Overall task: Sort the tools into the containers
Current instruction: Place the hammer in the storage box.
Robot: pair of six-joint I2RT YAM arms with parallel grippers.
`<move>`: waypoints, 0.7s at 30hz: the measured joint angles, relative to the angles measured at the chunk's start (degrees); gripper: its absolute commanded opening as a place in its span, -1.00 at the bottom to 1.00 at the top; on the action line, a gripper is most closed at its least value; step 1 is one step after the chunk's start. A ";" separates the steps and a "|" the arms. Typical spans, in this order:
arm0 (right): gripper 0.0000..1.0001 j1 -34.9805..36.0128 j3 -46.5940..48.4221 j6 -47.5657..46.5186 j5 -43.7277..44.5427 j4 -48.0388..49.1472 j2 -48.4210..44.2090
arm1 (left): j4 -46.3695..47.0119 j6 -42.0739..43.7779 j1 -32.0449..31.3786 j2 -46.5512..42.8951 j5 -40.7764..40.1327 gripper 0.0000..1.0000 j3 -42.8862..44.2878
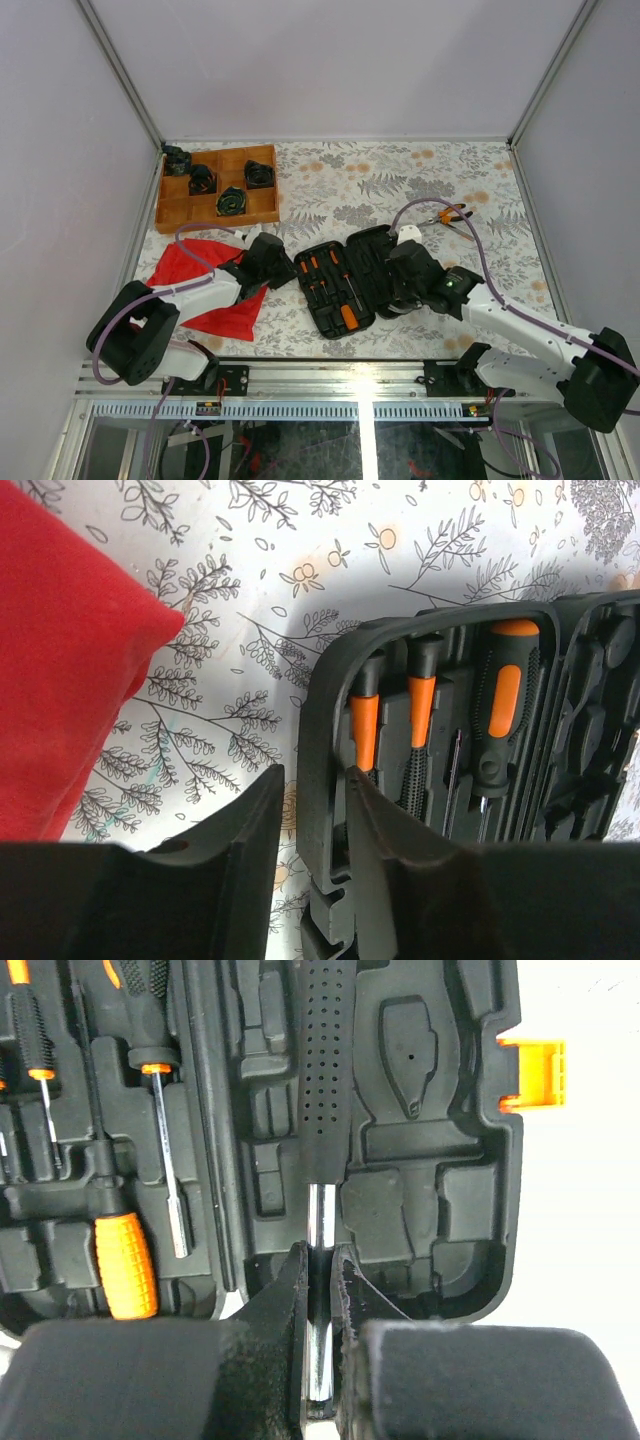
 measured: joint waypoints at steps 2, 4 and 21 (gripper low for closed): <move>-1.00 0.00 0.00 -1.62 0.66 0.79 1.14 | -0.59 -0.02 0.00 0.00 -0.11 -0.26 0.00; -1.00 0.00 0.22 -3.19 0.94 1.77 2.71 | -1.07 -0.02 0.00 -0.11 -0.31 -0.25 0.00; -1.00 -0.26 0.87 -11.58 2.27 10.78 15.65 | -1.73 0.57 0.00 -0.28 -0.76 -0.22 0.00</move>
